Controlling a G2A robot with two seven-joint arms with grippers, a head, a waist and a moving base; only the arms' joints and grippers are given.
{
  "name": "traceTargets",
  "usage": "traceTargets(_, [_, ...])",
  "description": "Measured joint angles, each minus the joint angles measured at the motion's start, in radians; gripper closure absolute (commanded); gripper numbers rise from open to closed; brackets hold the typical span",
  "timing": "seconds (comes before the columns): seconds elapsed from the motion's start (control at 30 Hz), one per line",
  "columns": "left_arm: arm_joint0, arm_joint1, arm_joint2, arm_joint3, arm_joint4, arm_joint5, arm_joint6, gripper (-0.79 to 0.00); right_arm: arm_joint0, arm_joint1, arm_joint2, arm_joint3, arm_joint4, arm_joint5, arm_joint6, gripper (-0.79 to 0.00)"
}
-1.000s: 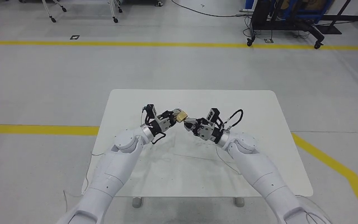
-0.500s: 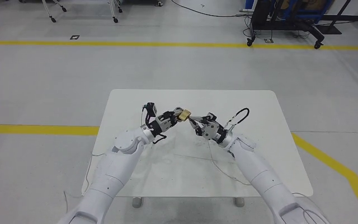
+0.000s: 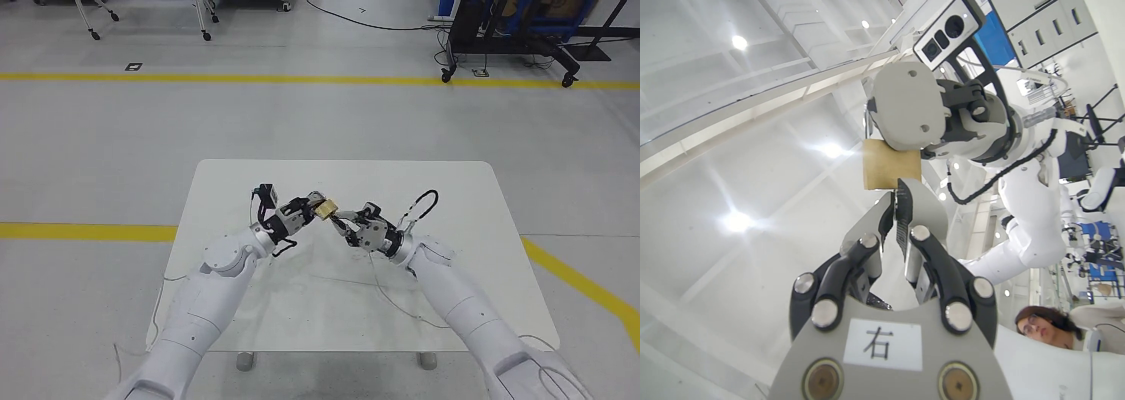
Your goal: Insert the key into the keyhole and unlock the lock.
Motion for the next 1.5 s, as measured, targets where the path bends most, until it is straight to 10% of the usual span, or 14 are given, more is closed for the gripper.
traceTargets(0.47, [-0.042,0.008,0.069,0.018,0.335,0.080,0.155,0.000,-0.155,0.122,0.292,-0.229,-0.275,-0.225,-0.111,-0.785])
traceTargets(0.97, [-0.061,-0.007,0.192,0.022,0.625,0.236,0.147,0.000,-0.163,0.125,0.305,-0.243,-0.277,-0.223,-0.117,-0.785])
traceTargets(1.03, [-0.071,-0.017,0.220,0.035,0.645,0.246,0.164,-0.203,-0.163,0.125,0.305,-0.243,-0.277,-0.223,-0.117,-0.785])
traceTargets(1.1, [-0.081,-0.027,0.249,0.055,0.671,0.260,0.186,-0.785,-0.163,0.125,0.305,-0.243,-0.277,-0.223,-0.117,-0.785])
traceTargets(1.5, [-0.110,-0.042,0.236,0.105,0.661,0.206,0.232,-0.785,-0.163,0.125,0.305,-0.243,-0.277,-0.223,-0.117,-0.785])
